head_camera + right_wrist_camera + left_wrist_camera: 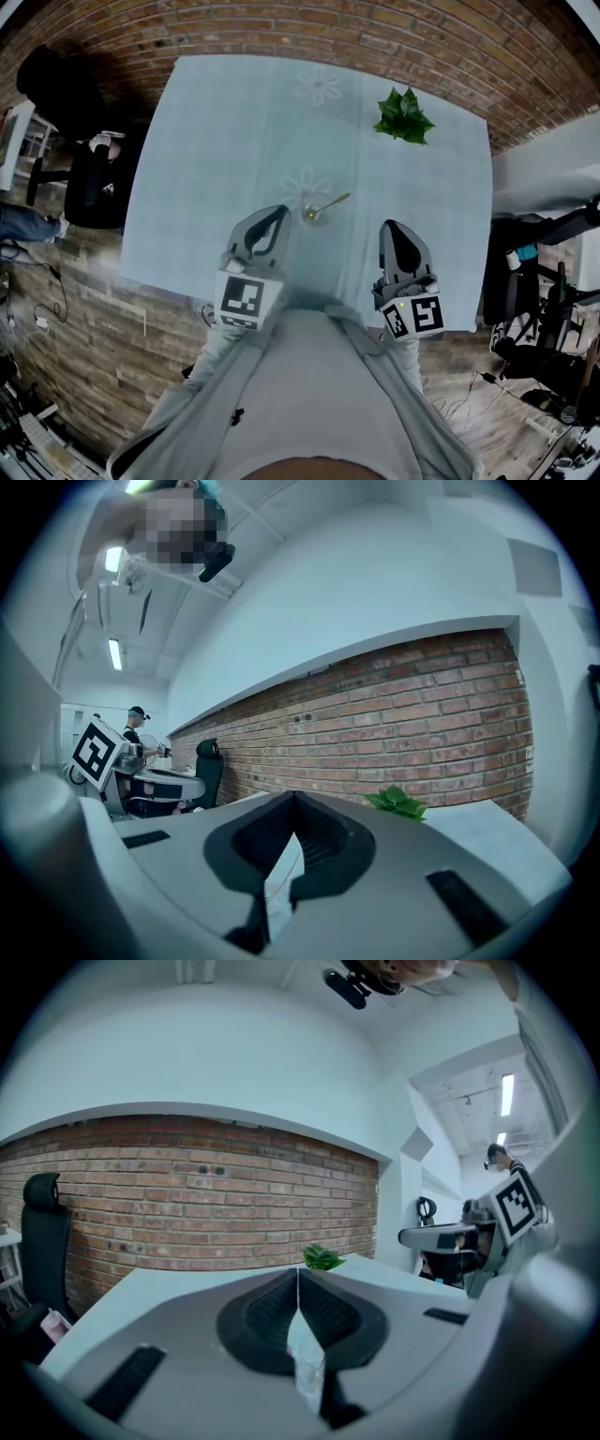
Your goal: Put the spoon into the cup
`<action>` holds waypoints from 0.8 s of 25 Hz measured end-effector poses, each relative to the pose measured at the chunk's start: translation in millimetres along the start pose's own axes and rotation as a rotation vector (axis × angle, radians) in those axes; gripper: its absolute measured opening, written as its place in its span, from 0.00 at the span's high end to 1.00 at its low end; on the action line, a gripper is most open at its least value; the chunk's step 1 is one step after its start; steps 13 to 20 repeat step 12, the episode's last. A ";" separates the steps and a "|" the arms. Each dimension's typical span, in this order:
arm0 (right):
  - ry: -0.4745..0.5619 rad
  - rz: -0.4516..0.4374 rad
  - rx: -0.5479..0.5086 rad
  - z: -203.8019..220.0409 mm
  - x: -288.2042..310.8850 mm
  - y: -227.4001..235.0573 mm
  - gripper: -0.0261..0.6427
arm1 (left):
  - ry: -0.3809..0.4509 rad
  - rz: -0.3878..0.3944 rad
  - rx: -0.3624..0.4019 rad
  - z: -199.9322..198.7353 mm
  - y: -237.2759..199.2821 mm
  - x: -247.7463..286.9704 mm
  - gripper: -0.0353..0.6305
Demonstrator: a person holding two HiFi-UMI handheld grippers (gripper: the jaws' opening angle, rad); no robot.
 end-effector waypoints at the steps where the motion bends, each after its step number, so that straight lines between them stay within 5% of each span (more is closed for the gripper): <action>1: 0.000 0.000 0.000 0.1 0.1 0.4 0.94 | -0.001 0.001 0.001 0.4 0.3 0.3 0.92; 20: -0.005 -0.014 -0.002 -0.4 5.8 -0.9 0.94 | -0.009 0.009 0.000 2.4 -1.4 1.4 0.92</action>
Point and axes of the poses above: the fingertips, and each gripper's own axes: x forward along the fingers, y to its right, z out of its underside, the point moved 1 cm from there along -x, backward along the fingers, and after that the axes turned 8 degrees about -x, right-handed, at the moved point
